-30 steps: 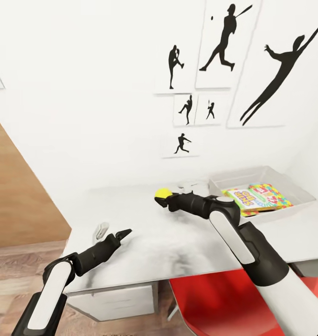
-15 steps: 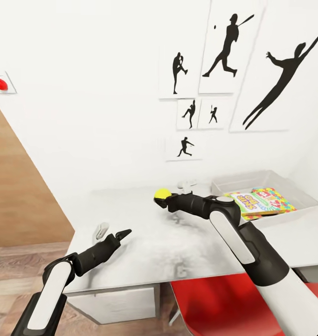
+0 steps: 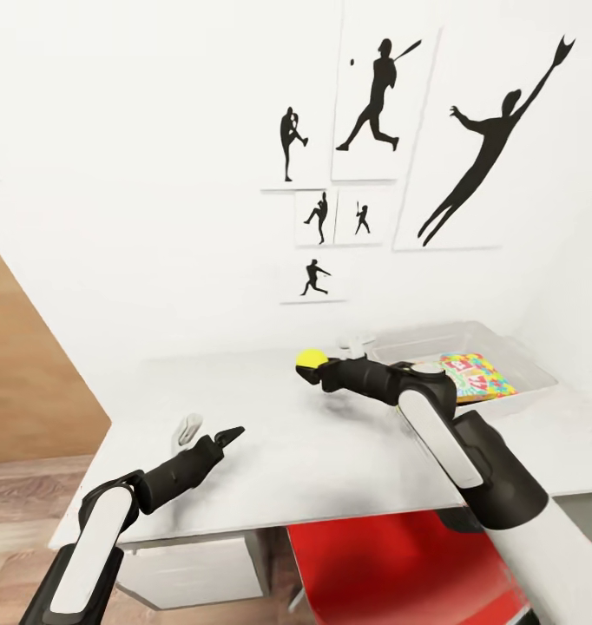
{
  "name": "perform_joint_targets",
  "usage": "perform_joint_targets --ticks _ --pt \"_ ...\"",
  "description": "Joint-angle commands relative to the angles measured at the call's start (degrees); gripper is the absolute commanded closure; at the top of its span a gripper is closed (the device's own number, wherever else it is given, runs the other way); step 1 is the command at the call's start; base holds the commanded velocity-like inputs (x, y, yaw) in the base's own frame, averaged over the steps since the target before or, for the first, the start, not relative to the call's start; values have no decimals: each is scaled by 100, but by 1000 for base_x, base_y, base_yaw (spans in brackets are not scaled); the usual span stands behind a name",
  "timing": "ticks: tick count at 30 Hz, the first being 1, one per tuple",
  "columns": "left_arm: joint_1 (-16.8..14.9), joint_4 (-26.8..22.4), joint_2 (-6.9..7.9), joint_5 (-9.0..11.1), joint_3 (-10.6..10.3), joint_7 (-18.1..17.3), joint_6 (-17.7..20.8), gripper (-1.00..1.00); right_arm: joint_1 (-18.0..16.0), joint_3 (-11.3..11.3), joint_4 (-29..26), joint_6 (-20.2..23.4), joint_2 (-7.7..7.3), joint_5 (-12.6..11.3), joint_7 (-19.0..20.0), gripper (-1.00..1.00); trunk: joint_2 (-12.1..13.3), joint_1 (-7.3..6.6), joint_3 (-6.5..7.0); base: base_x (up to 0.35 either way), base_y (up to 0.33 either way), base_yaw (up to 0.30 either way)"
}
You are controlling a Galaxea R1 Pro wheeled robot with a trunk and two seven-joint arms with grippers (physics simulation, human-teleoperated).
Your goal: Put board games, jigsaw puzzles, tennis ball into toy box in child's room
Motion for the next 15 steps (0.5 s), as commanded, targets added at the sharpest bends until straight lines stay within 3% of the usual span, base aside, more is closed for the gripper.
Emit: perform_joint_targets --ticks 1,5,15 --pt "-4 -9 -1 61 4 59 28 -100 -9 12 -5 4 -81 -77 -54 100 -8 2 -7 0 -322 0" --pt "-4 -9 -2 61 3 59 28 -100 -15 15 -5 -4 -165 -77 -40 100 -8 2 -6 0 -322 0" --pt "-4 -5 5 56 6 59 28 -100 12 48 -5 -33 -138 -77 -63 100 -8 2 26 0 -323 0"
